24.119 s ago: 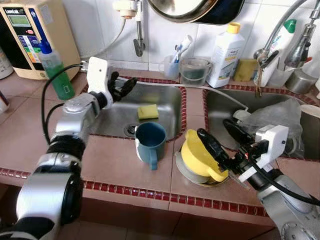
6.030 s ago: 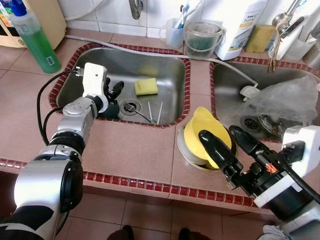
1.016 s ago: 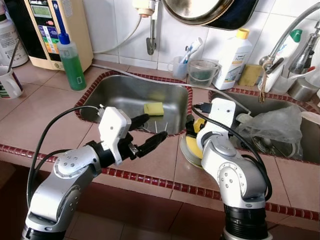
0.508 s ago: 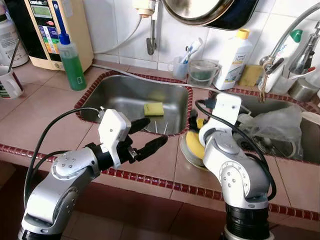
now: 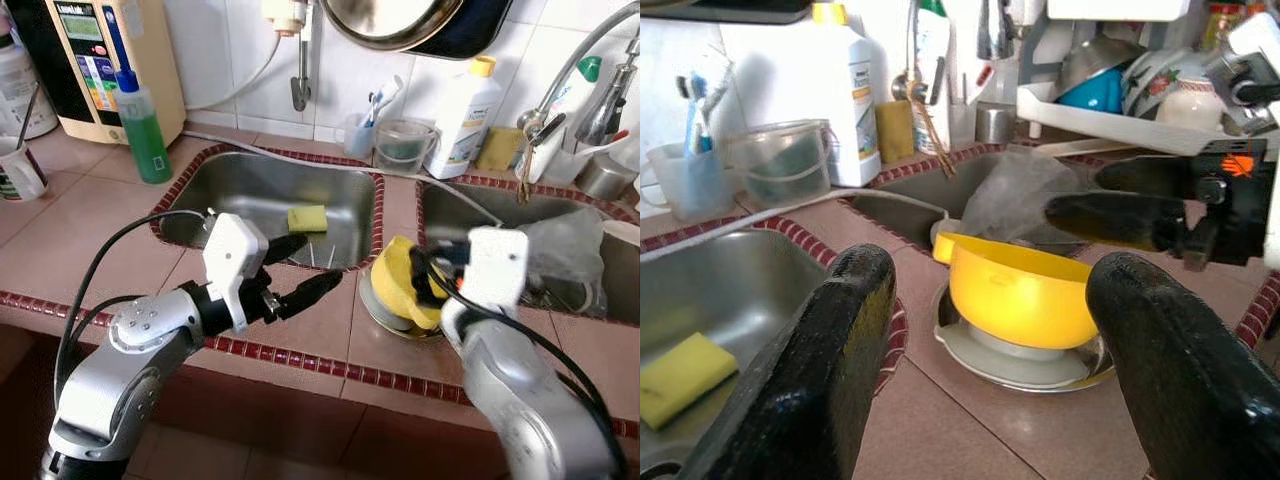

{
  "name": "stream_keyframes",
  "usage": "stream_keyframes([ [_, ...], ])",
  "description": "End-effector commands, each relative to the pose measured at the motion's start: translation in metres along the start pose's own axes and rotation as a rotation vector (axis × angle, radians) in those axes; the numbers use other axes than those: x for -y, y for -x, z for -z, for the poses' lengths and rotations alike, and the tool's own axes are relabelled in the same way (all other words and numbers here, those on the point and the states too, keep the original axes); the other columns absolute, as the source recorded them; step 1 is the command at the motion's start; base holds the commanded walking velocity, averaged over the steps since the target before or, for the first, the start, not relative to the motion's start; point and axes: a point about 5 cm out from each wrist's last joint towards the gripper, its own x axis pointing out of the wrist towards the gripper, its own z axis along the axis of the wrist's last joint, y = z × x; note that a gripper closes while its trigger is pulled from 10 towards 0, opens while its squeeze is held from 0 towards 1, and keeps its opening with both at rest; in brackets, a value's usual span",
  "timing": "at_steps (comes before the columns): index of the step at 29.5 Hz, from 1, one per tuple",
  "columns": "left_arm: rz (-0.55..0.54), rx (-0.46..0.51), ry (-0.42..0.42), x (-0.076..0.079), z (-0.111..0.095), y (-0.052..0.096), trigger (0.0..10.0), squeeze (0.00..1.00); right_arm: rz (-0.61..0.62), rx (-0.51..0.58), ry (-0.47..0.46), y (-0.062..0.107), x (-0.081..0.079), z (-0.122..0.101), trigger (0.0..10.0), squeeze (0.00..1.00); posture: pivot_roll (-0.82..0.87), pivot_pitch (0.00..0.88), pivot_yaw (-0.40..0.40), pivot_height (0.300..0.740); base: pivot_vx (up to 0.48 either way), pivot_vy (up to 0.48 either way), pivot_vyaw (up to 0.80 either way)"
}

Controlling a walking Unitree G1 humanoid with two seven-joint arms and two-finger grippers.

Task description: Kitchen organization

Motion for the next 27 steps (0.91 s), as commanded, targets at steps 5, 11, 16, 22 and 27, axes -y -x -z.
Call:
stream_keyframes([
  [5,0.025,-0.003,0.012,0.0,-0.002,-0.004,10.0,0.0,-0.023,0.024,-0.004,0.011,0.017,0.001,10.0,0.0,-0.02,0.0,0.005,0.74,0.0,0.0,0.0],
  [11,0.036,-0.004,0.008,0.0,-0.002,-0.005,10.0,0.0,-0.097,-0.025,-0.007,0.005,0.033,0.011,10.0,0.0,-0.03,0.0,0.012,0.74,0.0,0.0,0.0],
  [16,0.036,0.005,0.015,0.001,-0.003,-0.008,10.0,0.0,-0.222,-0.021,-0.003,-0.004,0.04,0.012,10.0,0.0,-0.02,0.0,0.008,0.74,0.0,0.0,0.0],
  [22,0.034,0.013,0.021,0.002,-0.003,-0.009,10.0,0.0,-0.324,-0.028,0.014,-0.012,0.054,0.014,10.0,0.0,-0.03,0.0,0.003,0.74,0.0,0.0,0.0],
  [27,0.03,0.019,0.027,0.003,-0.003,-0.01,10.0,0.0,-0.404,-0.053,0.004,-0.022,0.068,0.019,10.0,0.0,-0.02,0.0,-0.001,0.74,0.0,0.0,0.0],
])
